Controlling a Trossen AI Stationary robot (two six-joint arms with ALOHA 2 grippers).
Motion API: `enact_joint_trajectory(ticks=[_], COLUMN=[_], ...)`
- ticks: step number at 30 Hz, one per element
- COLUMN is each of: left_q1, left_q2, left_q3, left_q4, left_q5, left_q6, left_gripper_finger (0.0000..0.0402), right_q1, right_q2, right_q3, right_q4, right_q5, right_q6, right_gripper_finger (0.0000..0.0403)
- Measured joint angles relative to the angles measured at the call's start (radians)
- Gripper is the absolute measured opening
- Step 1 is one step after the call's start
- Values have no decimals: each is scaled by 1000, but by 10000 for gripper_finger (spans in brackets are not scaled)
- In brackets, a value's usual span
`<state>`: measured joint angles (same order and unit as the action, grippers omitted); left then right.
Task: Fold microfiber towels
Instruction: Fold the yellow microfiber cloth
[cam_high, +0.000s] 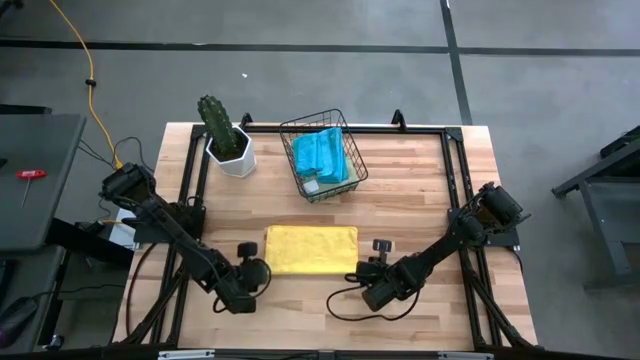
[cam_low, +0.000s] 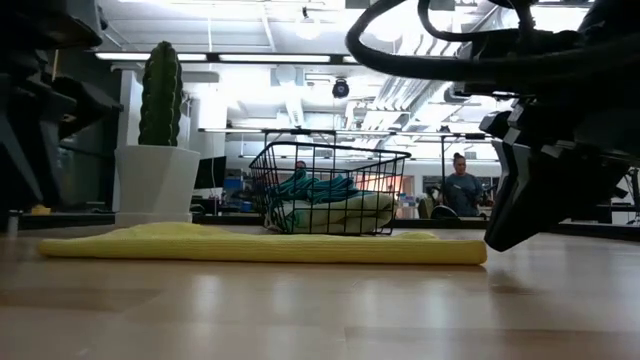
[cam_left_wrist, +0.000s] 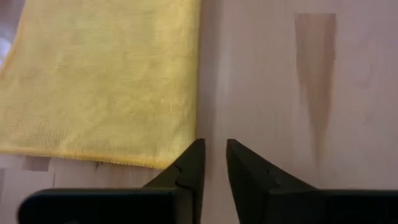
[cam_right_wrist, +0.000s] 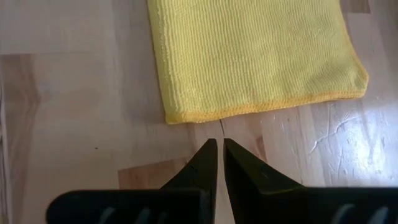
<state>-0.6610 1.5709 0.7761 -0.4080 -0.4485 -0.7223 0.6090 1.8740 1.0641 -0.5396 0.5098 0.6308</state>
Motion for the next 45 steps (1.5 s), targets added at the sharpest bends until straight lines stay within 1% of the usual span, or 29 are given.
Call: enact_joint_trajectory(ticks=[6,9,13,17,20,24,28,31,33,36,39,42,45], left_q1=[22,29,39,41,41,42,45,47,47,47,47,47,47], left_q2=[47,82,112,117,112,112,112,112,112,112,112,113,113], left_q3=[0,0,3,4,3,3,3,2,2,1,1,1,1], left_q4=[3,0,-6,-12,-12,-12,-11,-15,-18,-19,-20,-21,-21], left_q5=[-11,-5,11,11,15,24,35,35,33,29,29,28,27], left_q6=[29,45,44,43,44,45,45,51,60,61,61,61,64], left_gripper_finger=[105,124,137,137,131,111,67,25,7,10,6,3,3], right_q1=[0,0,0,0,0,0,0,0,0,-1,-2,-11,-30], right_q2=[0,0,0,0,0,0,-2,-3,-3,-3,-3,-3,-3], right_q3=[0,0,0,0,0,22,57,69,67,67,67,67,67], right_q4=[-1,2,2,2,2,-68,-134,-101,-44,58,131,150,125], right_q5=[2,2,2,2,-5,-65,-65,-65,-86,-120,-115,-108,-126], right_q6=[1,0,1,4,16,-6,-4,-34,-71,-142,-214,-243,-209], right_gripper_finger=[20,20,20,20,20,20,20,20,20,20,20,20,21])
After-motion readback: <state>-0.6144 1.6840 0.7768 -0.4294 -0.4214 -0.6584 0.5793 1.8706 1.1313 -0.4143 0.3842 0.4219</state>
